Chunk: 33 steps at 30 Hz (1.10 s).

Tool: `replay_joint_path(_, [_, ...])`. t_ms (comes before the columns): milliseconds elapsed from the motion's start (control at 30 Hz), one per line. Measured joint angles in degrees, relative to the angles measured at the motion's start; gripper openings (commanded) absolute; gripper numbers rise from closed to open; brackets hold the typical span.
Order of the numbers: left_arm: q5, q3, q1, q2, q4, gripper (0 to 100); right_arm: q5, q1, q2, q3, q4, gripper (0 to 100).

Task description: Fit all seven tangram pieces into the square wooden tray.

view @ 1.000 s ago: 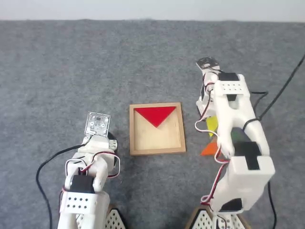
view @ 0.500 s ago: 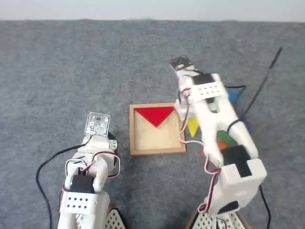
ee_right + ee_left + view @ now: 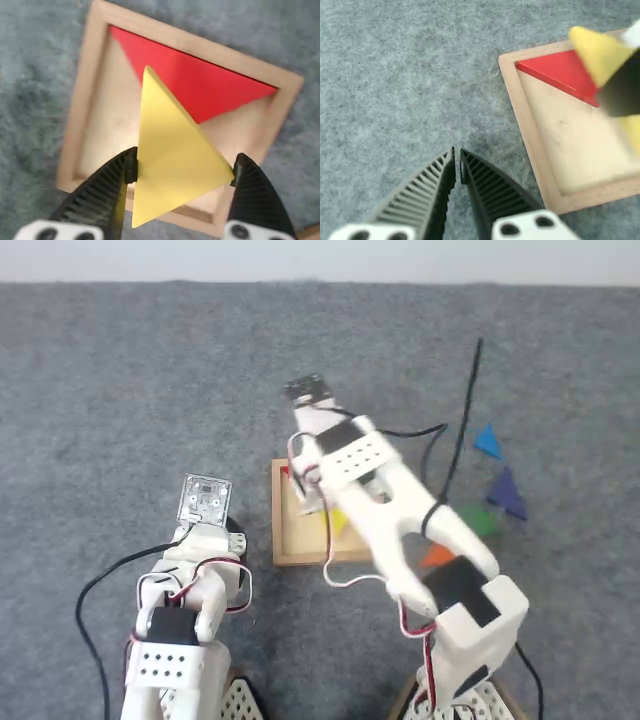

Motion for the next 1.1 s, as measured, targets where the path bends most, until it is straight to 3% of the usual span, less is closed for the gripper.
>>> replay_joint_path(700, [0.0,0.0,0.0,0.0,0.0,1,-2.73,-6.51,2.55,-0.18,-5.45,22.2])
replay_joint_path(900, [0.0,0.0,0.0,0.0,0.0,1,-2.73,-6.51,2.55,-0.18,-6.15,33.7])
replay_joint_path(1100, [0.0,0.0,0.0,0.0,0.0,1,-2.73,-6.51,2.55,-0.18,-6.51,34.0])
